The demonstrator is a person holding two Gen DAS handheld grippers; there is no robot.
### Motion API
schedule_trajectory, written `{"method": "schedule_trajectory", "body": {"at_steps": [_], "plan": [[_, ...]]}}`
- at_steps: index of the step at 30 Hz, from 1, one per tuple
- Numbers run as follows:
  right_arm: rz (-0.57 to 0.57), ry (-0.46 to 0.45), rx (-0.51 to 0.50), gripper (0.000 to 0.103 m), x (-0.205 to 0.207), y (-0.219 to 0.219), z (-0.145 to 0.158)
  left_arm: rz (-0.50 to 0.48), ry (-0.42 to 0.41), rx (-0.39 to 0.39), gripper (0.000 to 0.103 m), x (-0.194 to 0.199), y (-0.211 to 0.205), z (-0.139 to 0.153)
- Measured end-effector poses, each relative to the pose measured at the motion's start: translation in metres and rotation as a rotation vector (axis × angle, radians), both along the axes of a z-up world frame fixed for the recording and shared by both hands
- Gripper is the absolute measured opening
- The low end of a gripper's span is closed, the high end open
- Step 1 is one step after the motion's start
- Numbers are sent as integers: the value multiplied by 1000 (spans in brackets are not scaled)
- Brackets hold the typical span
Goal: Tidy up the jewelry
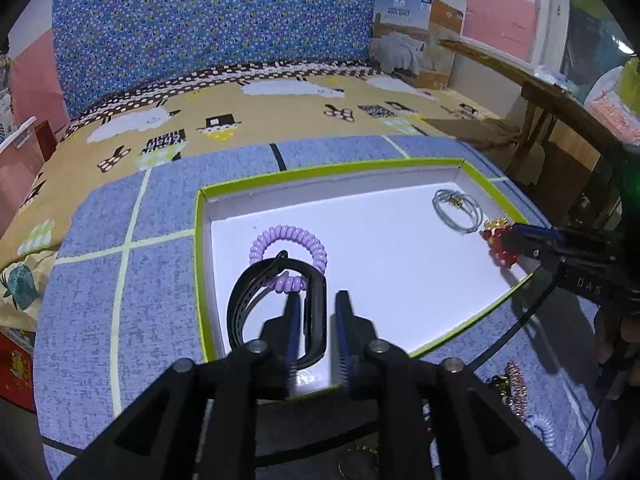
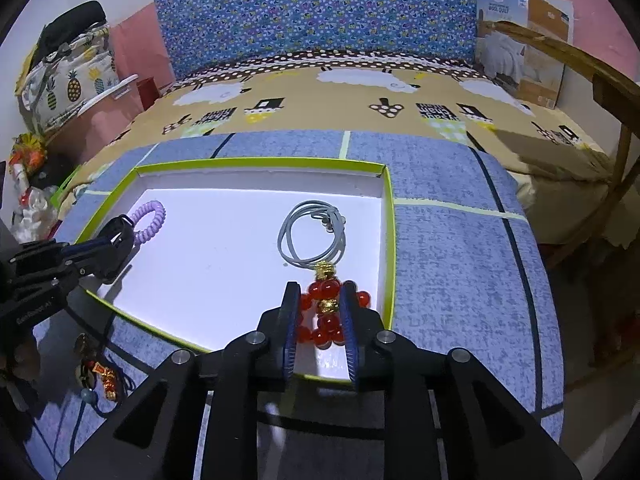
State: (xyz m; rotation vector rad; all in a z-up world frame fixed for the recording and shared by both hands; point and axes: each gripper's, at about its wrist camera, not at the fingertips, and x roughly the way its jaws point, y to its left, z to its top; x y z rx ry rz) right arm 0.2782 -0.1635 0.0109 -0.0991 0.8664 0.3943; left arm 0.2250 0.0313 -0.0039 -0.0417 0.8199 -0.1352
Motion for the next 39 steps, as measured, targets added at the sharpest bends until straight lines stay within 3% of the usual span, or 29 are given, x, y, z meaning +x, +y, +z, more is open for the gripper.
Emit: {"method": "schedule_trajectory", "body": {"at_steps": [2,10,20,39], "plan": [[1,-12,6,35,-5,0,3,4,-17,-5,23,-3,2,4],[3,-59,28,36,-29,0,22,20,-76,-8,24,-29,5,20],[6,-159,68,36,-98,-8,54,15,-149,-42,24,-91,-2,36],[25,-202,105,36,-209,-23,50,12,-242,-38,24,-194,-25,41]]}}
